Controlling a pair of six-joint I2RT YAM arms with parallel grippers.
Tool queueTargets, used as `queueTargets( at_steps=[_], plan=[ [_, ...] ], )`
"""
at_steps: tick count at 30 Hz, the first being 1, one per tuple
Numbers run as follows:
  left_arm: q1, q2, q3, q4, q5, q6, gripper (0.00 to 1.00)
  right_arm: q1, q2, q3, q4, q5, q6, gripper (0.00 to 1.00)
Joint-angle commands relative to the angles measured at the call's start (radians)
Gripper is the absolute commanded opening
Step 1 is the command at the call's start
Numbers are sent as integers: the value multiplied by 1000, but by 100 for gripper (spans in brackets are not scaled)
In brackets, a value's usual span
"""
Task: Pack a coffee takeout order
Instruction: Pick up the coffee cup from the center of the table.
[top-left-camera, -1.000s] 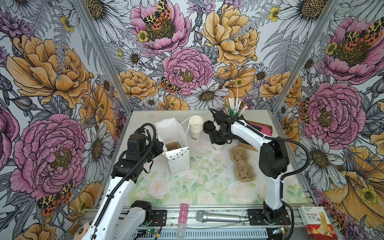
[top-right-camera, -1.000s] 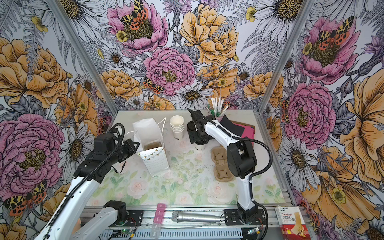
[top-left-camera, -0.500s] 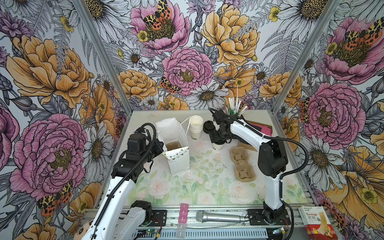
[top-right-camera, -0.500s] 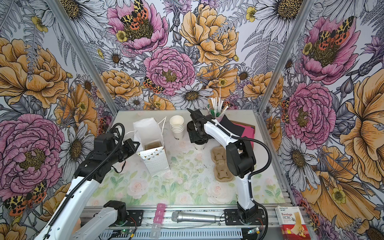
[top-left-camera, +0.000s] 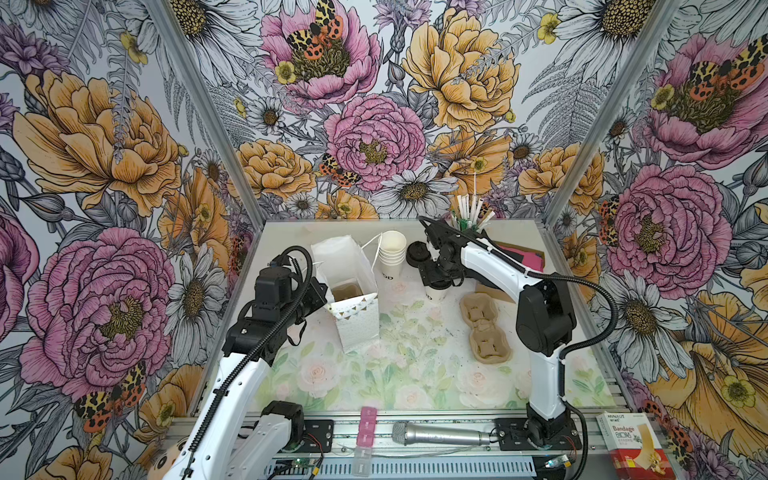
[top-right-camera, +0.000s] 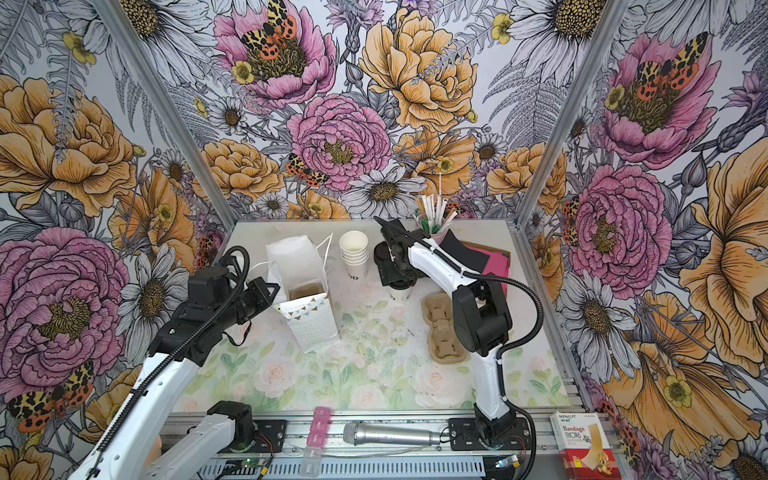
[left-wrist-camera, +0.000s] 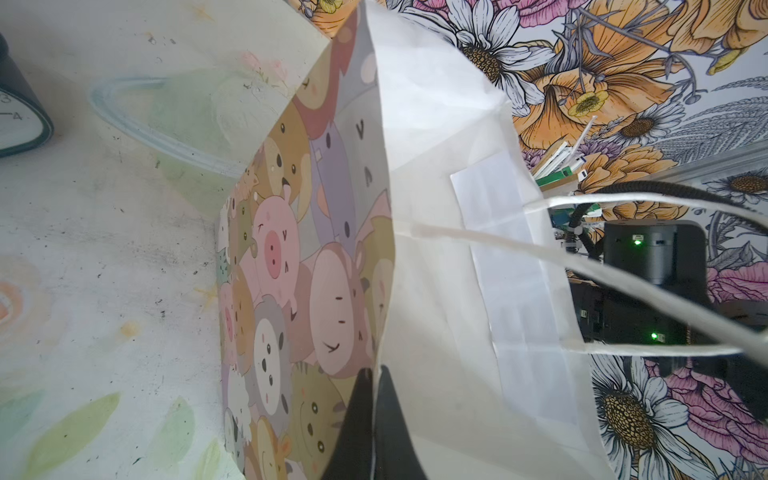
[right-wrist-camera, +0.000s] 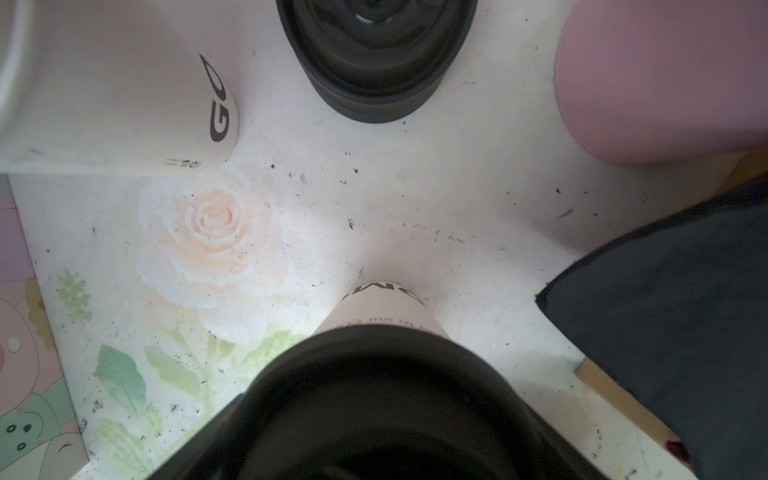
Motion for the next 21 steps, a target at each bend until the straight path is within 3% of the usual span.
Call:
queueTargets(
  at_steps=[1, 21],
  plan=[
    [-7, 7, -17, 0, -23, 20, 0, -7, -70, 39, -18, 8, -6, 91],
    [-8, 1, -22, 6, -17, 20, 0, 12, -248, 130, -87, -49, 20, 90]
  ],
)
